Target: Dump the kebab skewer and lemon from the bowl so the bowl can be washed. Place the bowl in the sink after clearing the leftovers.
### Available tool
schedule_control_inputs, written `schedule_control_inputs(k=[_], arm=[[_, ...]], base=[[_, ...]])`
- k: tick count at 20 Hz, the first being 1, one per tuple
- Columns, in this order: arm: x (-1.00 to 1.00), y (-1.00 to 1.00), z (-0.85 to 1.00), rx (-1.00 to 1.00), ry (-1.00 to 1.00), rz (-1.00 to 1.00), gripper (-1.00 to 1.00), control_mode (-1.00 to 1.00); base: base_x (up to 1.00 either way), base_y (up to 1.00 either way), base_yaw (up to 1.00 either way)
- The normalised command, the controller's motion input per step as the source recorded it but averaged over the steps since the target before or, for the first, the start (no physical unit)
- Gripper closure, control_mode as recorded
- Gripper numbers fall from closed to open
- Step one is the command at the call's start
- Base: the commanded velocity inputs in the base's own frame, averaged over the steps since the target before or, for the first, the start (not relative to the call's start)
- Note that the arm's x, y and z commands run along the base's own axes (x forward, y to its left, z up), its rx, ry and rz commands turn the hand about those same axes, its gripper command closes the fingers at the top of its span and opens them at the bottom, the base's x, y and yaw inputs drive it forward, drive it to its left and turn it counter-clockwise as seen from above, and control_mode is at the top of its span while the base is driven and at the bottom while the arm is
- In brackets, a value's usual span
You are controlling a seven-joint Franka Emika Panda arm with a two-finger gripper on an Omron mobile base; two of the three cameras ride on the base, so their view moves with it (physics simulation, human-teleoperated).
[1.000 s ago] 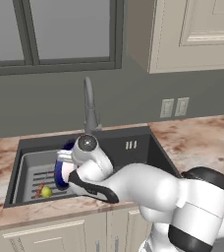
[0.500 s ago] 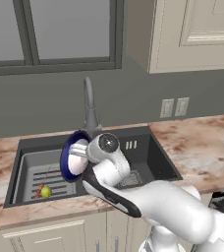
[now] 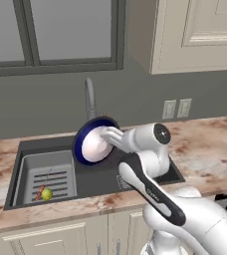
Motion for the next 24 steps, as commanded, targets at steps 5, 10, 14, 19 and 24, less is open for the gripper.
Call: schedule_control_inputs(k=[5,10,14,19,24], arm=[[-0.29,-1.00,0.74,0.29,0.25,-0.03,1.00,-1.00],[0.01,-1.00,0.57,0.28,0.56,-0.05,1.00,-1.00],[0.08,-1.00,0.25,0.28,0.65,0.04,1.00,-1.00],[0.08,-0.57,0.02,0.18,0.36,0.16,1.00,-1.00],[0.00,0.00,0.00,0.00,0.00,0.00,1.00,-1.00]], base=[[0.00,0.00,0.00],[0.00,0.00,0.00],[0.00,0.00,0.00],[0.00,0.00,0.00],[0.00,0.00,0.00]])
